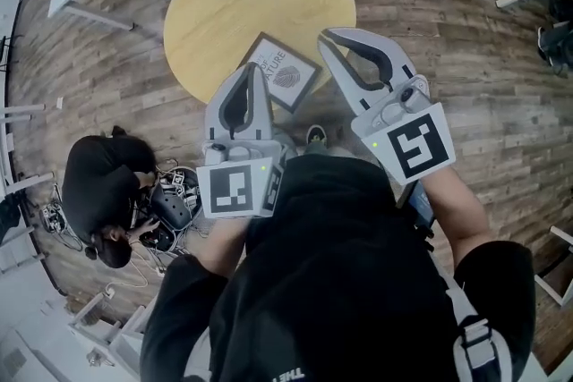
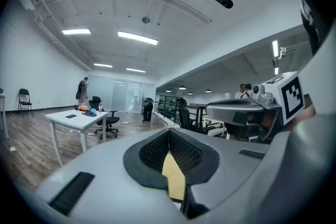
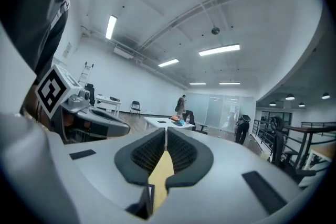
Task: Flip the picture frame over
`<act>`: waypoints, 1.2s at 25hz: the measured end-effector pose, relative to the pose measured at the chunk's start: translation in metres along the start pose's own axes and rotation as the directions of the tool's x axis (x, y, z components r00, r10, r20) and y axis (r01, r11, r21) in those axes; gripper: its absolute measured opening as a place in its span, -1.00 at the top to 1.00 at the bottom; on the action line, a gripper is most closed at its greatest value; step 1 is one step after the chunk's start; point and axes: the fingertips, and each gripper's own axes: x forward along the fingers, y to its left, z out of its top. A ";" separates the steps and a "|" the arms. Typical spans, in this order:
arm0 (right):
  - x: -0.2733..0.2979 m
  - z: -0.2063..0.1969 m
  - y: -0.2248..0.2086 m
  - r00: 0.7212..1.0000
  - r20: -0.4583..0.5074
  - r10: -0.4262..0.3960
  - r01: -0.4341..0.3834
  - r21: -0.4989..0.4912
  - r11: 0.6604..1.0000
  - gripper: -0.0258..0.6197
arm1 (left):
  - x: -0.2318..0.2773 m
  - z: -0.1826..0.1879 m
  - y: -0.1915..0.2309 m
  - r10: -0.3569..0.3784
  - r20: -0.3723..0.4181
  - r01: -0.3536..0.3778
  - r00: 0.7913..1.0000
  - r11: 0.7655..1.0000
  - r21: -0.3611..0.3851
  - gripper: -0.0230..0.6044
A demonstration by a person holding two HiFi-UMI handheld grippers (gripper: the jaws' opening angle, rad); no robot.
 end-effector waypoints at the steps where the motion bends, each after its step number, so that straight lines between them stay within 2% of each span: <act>1: -0.007 0.002 -0.006 1.000 0.005 -0.012 0.012 0.033 0.999 0.83 | 0.000 0.003 -0.003 -0.005 0.003 0.005 1.000 1.000 -0.009 0.85; 6: -0.035 -0.001 -0.030 0.999 0.010 -0.047 0.045 0.160 0.986 0.83 | -0.010 0.014 -0.015 -0.024 0.029 0.025 0.999 1.000 -0.013 0.85; 9: -0.046 -0.002 -0.038 0.996 0.004 -0.084 0.082 0.194 0.978 0.83 | -0.015 0.018 -0.019 -0.028 0.034 0.028 0.999 1.000 0.000 0.85; 14: -0.052 0.000 -0.035 0.995 0.006 -0.102 0.098 0.203 0.974 0.83 | -0.019 0.023 -0.024 -0.017 0.019 0.017 1.000 1.000 0.006 0.85; 30: -0.054 -0.005 -0.041 0.992 0.000 -0.127 0.124 0.204 0.971 0.83 | -0.012 0.025 -0.032 -0.072 0.020 0.071 0.997 0.997 0.043 0.85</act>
